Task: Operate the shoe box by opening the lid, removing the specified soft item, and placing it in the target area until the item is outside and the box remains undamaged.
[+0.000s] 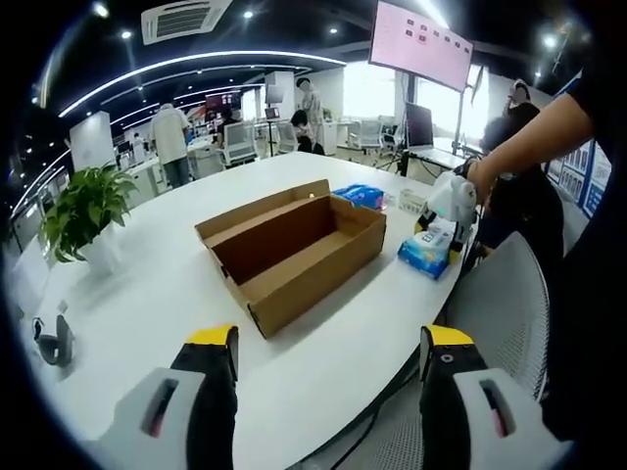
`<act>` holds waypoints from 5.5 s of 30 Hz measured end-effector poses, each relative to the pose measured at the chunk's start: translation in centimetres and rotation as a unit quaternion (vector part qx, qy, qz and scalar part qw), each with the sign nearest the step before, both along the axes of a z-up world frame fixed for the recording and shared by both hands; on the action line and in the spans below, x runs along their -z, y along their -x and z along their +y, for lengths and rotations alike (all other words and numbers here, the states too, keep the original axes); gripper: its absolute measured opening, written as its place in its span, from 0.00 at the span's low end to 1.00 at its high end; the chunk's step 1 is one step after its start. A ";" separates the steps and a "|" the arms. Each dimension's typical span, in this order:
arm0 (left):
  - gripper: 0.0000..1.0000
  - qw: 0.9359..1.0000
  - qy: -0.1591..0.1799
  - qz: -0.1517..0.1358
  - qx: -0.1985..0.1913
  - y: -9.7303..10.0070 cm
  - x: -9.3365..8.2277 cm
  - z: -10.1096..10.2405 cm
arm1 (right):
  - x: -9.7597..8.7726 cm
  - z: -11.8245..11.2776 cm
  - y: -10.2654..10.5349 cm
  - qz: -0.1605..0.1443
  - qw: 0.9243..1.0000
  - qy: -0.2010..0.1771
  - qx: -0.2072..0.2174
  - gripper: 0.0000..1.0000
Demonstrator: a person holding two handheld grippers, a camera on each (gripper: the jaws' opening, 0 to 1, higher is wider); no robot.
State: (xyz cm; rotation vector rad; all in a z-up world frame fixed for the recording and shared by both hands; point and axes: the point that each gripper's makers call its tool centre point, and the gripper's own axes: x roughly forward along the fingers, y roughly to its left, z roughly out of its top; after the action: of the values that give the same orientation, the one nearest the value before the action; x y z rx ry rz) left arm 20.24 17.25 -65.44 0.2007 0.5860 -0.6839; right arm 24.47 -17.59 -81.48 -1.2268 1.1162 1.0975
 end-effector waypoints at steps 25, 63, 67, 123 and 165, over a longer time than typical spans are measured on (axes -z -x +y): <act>0.76 1.000 0.000 0.011 -0.024 1.7 1.3 -0.2 | 0.2 -2.3 -2.0 0.010 0.999 0.018 -0.024 0.59; 0.77 0.997 -0.022 0.044 -0.056 1.7 2.8 0.3 | 0.5 -3.8 -8.8 0.019 0.999 0.028 -0.036 0.60; 0.76 0.997 -0.024 0.042 -0.060 1.0 2.7 0.2 | 0.6 -3.8 -10.0 0.022 0.999 0.028 -0.038 0.61; 0.66 0.996 0.049 0.058 -0.039 0.5 1.8 -2.6 | -6.1 -2.5 -12.4 -0.072 0.994 -0.032 0.069 0.54; 0.69 0.989 -0.105 -0.017 0.104 -8.7 1.4 -0.8 | -19.5 2.0 -12.5 -0.195 0.772 -0.398 0.456 0.79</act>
State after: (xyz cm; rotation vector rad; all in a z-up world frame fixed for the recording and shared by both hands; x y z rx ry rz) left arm 28.93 16.43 -66.88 0.4740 0.6103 -0.8186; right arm 36.94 -15.61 -61.97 -0.1186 0.6325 0.3994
